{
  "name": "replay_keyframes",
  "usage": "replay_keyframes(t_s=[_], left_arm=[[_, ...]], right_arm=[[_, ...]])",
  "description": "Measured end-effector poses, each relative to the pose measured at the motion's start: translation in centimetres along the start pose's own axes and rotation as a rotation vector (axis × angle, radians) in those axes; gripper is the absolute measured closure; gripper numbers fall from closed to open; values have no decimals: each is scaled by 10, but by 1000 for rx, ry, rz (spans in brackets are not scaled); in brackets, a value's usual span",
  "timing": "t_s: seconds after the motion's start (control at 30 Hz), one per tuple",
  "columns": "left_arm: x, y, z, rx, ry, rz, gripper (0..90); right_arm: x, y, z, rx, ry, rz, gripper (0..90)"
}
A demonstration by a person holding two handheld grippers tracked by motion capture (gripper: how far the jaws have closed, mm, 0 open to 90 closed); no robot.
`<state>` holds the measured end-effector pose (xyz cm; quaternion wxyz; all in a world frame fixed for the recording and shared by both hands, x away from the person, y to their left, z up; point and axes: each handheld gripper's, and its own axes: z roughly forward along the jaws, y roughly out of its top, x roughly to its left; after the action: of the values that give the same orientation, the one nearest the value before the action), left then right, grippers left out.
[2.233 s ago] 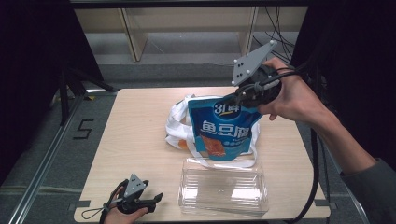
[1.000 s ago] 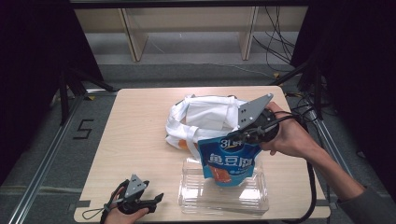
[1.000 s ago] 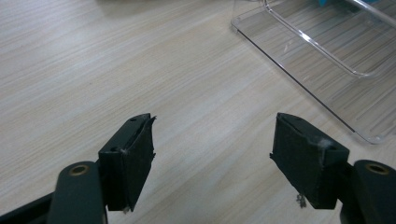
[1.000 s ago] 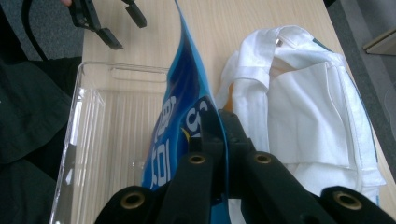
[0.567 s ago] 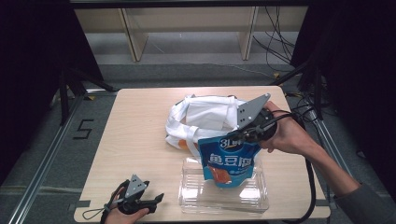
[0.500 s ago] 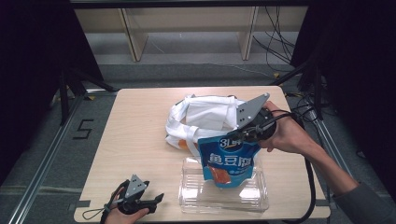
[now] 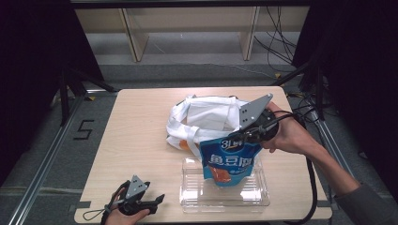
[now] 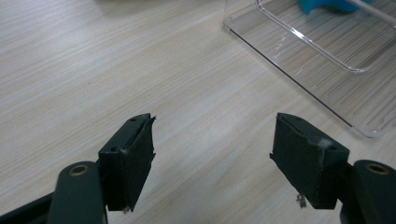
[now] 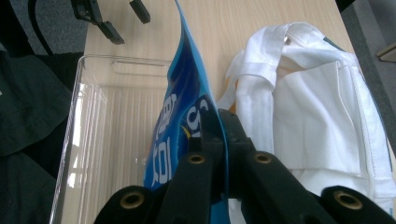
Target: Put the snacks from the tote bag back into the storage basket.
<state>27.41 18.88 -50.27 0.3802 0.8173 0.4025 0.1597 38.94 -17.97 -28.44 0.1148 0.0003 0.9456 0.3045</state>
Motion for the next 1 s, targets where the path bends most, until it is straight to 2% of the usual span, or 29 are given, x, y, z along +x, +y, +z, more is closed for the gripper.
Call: replay_keyframes(t_s=[0.07,0.1,0.13,0.3,0.37,0.4,0.5,0.7,0.77,0.83,0.87,0.9,1.0], left_arm=[[-1,0,1,-14,2,-11,287],[-1,0,2,-16,10,-14,287],[-1,0,2,-16,6,-16,287],[0,0,0,-5,3,-5,287],[0,0,0,-7,5,-7,287],[0,0,0,-7,4,2,287],[-1,0,1,-15,5,-22,287],[-1,0,0,-5,7,-16,287],[-1,0,0,-4,7,-16,287],[-1,0,0,-5,6,-17,287],[0,0,-1,0,6,-3,287],[0,0,0,-2,3,8,287],[-1,0,1,-14,12,-8,287]], right_arm=[[1,-1,-1,-3,10,6,900],[4,-2,-2,11,-3,37,900],[3,-3,-2,4,-3,10,900],[7,-6,-3,2,-9,19,894],[8,-5,-4,4,-4,31,883],[9,-5,-4,12,-12,56,871],[8,-4,-3,3,-8,32,843],[11,-3,-4,-20,-10,94,714],[12,-4,-6,-26,-10,102,689],[13,-4,-7,-31,-27,125,590],[15,-5,-9,-30,-46,167,544],[15,-5,-10,-44,-65,182,507],[17,-9,-16,-70,-79,233,445]])
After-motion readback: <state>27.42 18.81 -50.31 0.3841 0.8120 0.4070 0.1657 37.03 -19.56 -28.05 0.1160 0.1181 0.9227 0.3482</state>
